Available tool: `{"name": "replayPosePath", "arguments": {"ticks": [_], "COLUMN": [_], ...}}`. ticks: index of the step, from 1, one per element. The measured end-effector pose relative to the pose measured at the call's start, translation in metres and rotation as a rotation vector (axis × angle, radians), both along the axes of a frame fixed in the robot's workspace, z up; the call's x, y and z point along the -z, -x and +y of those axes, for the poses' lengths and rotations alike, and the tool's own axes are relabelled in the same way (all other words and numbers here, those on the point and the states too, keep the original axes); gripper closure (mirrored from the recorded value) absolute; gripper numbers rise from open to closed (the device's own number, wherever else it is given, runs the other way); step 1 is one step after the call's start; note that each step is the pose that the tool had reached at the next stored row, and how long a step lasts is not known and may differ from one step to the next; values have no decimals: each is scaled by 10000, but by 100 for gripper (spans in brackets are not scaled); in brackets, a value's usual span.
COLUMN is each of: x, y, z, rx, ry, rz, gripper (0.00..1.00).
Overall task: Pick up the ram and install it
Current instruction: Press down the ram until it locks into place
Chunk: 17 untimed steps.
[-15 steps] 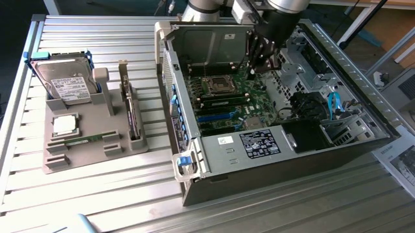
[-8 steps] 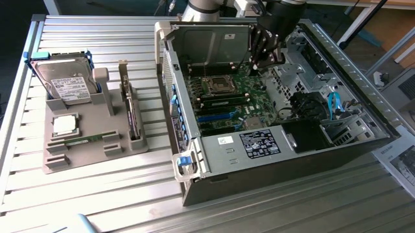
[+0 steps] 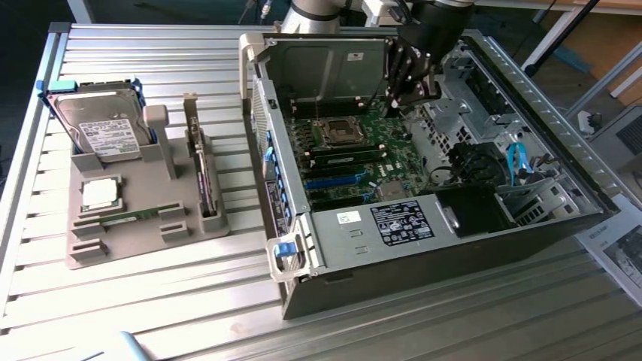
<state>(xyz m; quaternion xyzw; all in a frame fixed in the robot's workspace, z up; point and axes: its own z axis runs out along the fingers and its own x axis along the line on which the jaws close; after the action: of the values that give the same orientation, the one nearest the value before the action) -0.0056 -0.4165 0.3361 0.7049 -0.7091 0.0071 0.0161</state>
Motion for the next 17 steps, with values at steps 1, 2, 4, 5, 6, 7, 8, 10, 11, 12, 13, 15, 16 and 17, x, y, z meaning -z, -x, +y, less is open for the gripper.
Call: {"name": "replayPosePath", "arguments": {"ticks": [1, 2, 4, 5, 6, 7, 8, 10, 11, 12, 13, 15, 16, 17], "x": [0, 0, 0, 0, 0, 0, 0, 0, 0, 1, 1, 0, 1, 0], "y": [0, 0, 0, 0, 0, 0, 0, 0, 0, 0, 0, 0, 0, 0], "z": [0, 0, 0, 0, 0, 0, 0, 0, 0, 0, 0, 0, 0, 0], "rx": [0, 0, 96, 248, 491, 846, 1140, 1795, 1974, 2295, 2487, 3004, 3353, 3652], "ry": [0, 0, 0, 0, 1, 1, 0, 1, 1, 0, 0, 0, 0, 1], "rz": [0, 0, 0, 0, 0, 0, 0, 0, 0, 0, 0, 0, 0, 0], "gripper": [90, 90, 90, 90, 90, 90, 90, 90, 90, 90, 90, 90, 90, 90]}}
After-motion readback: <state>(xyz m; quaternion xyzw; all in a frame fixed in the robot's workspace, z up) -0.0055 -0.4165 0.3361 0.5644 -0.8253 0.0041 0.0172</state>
